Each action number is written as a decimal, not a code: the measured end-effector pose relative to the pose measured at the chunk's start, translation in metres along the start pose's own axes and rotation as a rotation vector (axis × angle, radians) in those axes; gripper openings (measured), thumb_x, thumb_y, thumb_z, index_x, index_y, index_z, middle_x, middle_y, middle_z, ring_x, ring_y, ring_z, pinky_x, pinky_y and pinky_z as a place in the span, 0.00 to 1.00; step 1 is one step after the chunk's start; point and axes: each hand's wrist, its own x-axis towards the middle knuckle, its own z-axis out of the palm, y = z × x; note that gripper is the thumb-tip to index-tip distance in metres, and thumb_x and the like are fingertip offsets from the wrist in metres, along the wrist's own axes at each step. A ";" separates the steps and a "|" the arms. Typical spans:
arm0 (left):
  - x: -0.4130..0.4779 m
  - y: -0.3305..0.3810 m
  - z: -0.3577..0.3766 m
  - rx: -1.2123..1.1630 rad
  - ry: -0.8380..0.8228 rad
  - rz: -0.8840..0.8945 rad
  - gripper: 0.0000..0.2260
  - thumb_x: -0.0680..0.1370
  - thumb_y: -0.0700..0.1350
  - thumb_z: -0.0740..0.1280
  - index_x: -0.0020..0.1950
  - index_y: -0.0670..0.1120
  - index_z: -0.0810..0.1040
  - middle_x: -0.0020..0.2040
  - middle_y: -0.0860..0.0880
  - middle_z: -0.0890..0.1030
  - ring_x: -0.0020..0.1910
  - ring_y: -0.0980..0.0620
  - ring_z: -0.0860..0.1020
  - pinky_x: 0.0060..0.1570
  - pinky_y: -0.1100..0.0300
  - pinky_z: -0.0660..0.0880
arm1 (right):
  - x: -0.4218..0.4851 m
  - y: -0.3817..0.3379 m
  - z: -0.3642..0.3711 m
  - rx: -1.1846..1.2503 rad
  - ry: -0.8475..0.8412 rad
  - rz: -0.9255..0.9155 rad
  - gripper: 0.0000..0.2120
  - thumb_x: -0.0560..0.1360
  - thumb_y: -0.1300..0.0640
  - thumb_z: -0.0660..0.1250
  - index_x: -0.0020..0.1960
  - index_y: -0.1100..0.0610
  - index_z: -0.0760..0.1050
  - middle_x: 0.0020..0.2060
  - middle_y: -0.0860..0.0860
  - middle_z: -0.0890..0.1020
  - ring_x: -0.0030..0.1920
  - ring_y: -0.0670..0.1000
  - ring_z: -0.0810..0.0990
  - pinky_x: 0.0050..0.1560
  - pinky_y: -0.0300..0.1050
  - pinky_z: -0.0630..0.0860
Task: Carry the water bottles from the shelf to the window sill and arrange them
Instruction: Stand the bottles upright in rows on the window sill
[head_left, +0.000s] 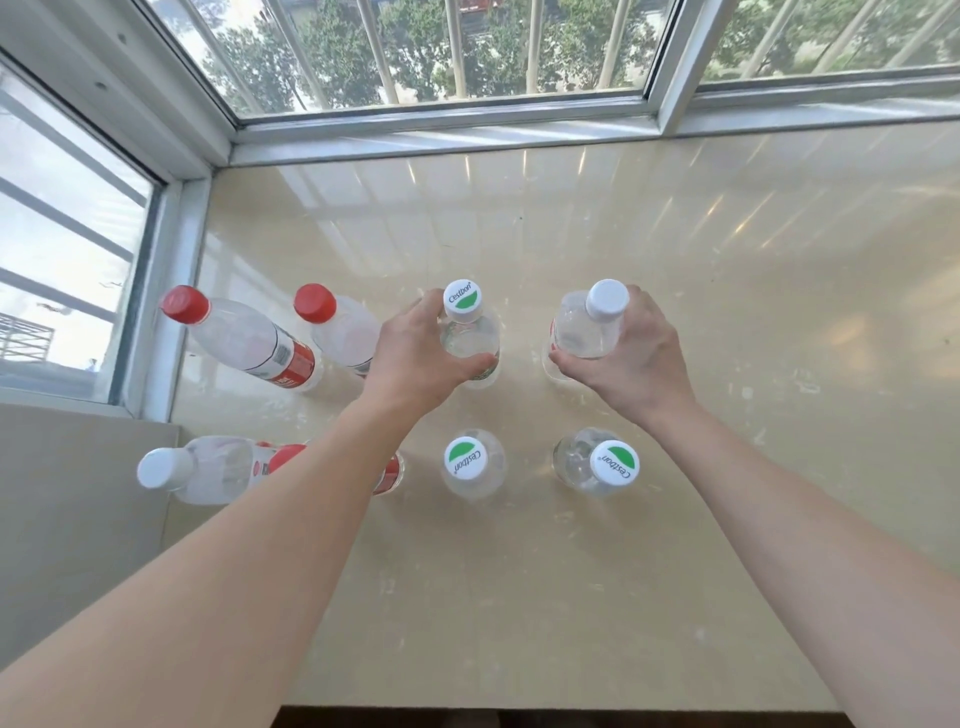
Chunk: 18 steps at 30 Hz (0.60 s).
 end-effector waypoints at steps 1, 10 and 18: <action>0.000 0.000 0.000 -0.001 -0.003 -0.002 0.25 0.67 0.51 0.79 0.61 0.50 0.76 0.54 0.52 0.80 0.56 0.51 0.77 0.53 0.56 0.74 | 0.000 0.000 0.000 -0.002 -0.010 0.002 0.29 0.63 0.46 0.80 0.57 0.53 0.70 0.51 0.47 0.77 0.49 0.52 0.75 0.46 0.46 0.72; 0.001 -0.003 -0.001 -0.025 -0.018 0.006 0.25 0.67 0.51 0.80 0.61 0.50 0.75 0.53 0.53 0.79 0.55 0.52 0.76 0.49 0.61 0.68 | 0.017 0.001 -0.027 0.180 -0.408 0.064 0.33 0.61 0.60 0.71 0.65 0.47 0.69 0.56 0.50 0.77 0.56 0.52 0.77 0.62 0.59 0.77; -0.001 -0.004 0.000 0.017 -0.004 0.020 0.26 0.67 0.52 0.79 0.60 0.49 0.73 0.51 0.55 0.77 0.52 0.49 0.78 0.49 0.56 0.74 | 0.009 0.005 -0.009 0.170 -0.197 0.032 0.35 0.59 0.53 0.85 0.59 0.48 0.70 0.48 0.39 0.79 0.48 0.42 0.78 0.43 0.24 0.69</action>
